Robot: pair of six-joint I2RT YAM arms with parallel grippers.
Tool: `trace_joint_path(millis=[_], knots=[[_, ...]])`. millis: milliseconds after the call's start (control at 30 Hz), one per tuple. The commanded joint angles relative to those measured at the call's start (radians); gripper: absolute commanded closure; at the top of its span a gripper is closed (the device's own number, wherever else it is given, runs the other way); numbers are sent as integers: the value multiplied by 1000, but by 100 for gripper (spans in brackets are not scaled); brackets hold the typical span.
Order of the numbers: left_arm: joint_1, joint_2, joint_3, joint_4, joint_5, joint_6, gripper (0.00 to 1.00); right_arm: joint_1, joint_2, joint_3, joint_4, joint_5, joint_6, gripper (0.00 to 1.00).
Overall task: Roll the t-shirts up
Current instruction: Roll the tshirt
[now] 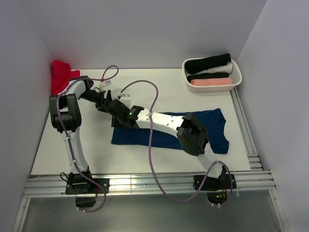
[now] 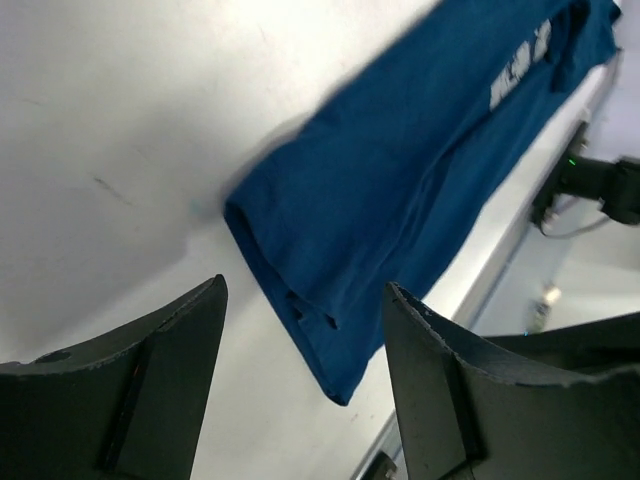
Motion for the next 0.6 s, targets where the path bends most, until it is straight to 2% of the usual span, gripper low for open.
trace_joint_path(millis=[0, 133, 333, 567], knots=[[-6, 60, 20, -98, 87, 90, 31, 68, 39, 52, -141, 64, 75, 56], [-25, 94, 19, -98, 78, 106, 31, 107, 79, 69, -147, 47, 99, 57], [-48, 105, -13, -25, 47, 52, 31, 142, 184, 189, -216, 35, 116, 58], [-54, 106, -29, 31, 19, 9, 33, 150, 246, 241, -314, 78, 141, 56]])
